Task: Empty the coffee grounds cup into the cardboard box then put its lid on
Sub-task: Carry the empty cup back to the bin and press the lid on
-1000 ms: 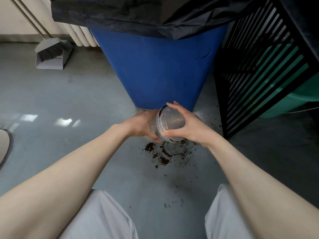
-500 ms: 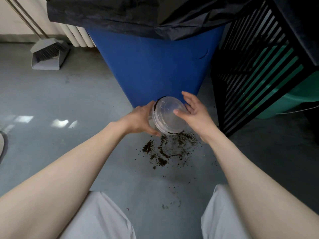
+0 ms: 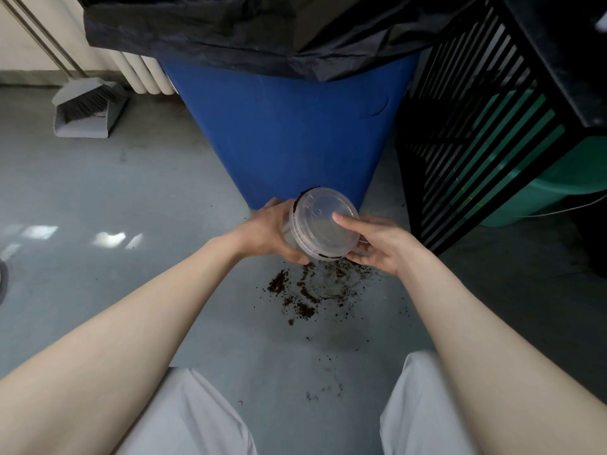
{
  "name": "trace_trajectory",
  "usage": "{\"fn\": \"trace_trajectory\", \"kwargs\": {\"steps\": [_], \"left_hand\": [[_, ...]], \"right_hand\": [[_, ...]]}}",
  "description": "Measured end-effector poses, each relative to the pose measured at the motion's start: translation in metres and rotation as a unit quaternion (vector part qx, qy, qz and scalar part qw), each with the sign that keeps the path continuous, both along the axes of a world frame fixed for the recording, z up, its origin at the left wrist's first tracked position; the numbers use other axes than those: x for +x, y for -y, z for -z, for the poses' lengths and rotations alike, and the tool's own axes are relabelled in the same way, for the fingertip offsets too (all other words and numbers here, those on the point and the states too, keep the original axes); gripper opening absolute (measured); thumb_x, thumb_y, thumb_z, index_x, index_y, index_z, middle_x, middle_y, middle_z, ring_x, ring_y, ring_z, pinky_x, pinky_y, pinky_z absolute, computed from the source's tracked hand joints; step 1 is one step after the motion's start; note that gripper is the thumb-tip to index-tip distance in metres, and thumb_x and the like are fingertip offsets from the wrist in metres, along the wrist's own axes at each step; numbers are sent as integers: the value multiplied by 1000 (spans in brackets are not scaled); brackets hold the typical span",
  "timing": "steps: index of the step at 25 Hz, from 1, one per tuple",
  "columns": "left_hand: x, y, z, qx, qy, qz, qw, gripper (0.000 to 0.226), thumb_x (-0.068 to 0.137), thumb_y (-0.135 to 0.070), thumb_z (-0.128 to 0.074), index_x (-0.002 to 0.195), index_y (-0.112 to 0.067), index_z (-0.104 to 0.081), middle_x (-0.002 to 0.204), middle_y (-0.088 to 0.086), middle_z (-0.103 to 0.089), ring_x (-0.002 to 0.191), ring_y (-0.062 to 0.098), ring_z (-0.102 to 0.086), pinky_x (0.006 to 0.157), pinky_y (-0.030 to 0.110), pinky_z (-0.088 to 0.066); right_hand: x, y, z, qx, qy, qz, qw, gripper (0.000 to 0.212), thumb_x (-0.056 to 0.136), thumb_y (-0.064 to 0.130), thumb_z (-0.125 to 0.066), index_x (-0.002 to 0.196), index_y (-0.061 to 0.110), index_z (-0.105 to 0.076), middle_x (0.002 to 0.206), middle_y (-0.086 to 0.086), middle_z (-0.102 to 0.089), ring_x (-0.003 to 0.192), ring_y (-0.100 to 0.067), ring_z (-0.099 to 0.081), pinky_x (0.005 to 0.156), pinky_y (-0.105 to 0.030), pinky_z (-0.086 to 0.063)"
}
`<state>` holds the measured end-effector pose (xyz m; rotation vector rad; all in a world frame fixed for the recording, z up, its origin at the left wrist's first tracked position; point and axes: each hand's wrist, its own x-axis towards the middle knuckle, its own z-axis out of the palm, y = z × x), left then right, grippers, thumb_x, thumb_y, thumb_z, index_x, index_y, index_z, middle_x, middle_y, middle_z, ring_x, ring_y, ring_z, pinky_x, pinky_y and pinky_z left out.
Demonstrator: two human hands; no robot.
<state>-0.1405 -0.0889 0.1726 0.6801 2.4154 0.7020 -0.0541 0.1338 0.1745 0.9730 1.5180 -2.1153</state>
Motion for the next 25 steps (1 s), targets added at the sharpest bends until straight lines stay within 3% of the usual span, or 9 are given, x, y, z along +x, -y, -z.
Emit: {"fn": "trace_trajectory", "kwargs": {"steps": [4, 8, 11, 13, 16, 19, 22, 25], "left_hand": [[1, -1, -1, 8, 38, 9, 999, 95, 59, -40, -100, 141, -33, -53, 132, 3, -59, 126, 22, -48, 109, 41, -48], [1, 5, -4, 94, 203, -63, 973, 66, 75, -13, -93, 133, -27, -63, 120, 0, -74, 110, 19, -71, 82, 28, -63], [0, 9, -6, 140, 271, -114, 946, 64, 84, 3, -82, 141, -16, -59, 119, 11, -77, 104, 23, -77, 85, 33, -64], [-1, 10, -8, 164, 312, -134, 926, 51, 95, -1, -71, 142, -17, -57, 118, 12, -79, 108, 24, -77, 86, 33, -64], [-1, 6, -12, 181, 336, -157, 911, 33, 105, -26, -60, 137, -18, -62, 116, 12, -79, 108, 27, -77, 82, 35, -65], [3, 1, -12, 160, 304, -156, 926, 54, 93, -49, -74, 132, -15, -62, 112, 13, -79, 101, 29, -79, 73, 35, -65], [6, -3, -8, 134, 266, -167, 940, 63, 81, -48, -86, 123, -12, -56, 107, 15, -79, 90, 31, -81, 66, 36, -65], [5, -2, -6, 118, 270, -167, 941, 62, 82, -47, -85, 121, -10, -54, 109, 17, -78, 88, 32, -81, 65, 37, -65]], "right_hand": [[-1, 4, 3, -28, 8, 6, 1000, 56, 62, 28, -93, 107, 14, -62, 112, -6, -70, 102, -22, -65, 70, -36, -58], [-3, 2, 6, -69, 10, 41, 997, 60, 63, 18, -92, 115, 10, -63, 115, -11, -72, 99, -23, -67, 69, -30, -58], [-3, -2, 9, -55, 15, 47, 997, 66, 63, 18, -92, 121, 10, -61, 116, -11, -72, 101, -23, -68, 68, -31, -56], [-3, -4, 12, -36, 14, 43, 998, 63, 63, 21, -93, 118, 12, -63, 114, -9, -72, 98, -22, -67, 65, -30, -55], [-2, -7, 15, -3, 14, 38, 999, 53, 62, 25, -93, 105, 14, -64, 110, -8, -72, 96, -21, -67, 64, -31, -54], [-1, -5, 18, 29, 10, 27, 999, 51, 62, 29, -93, 102, 15, -64, 110, -7, -71, 99, -22, -66, 64, -32, -54], [0, -1, 20, 77, -1, -2, 997, 62, 62, 37, -93, 110, 15, -62, 111, -6, -70, 103, -23, -66, 64, -32, -56], [-1, 2, 20, 90, -5, -7, 996, 55, 64, 44, -90, 101, 16, -62, 108, -5, -71, 100, -21, -67, 62, -31, -57]]}}
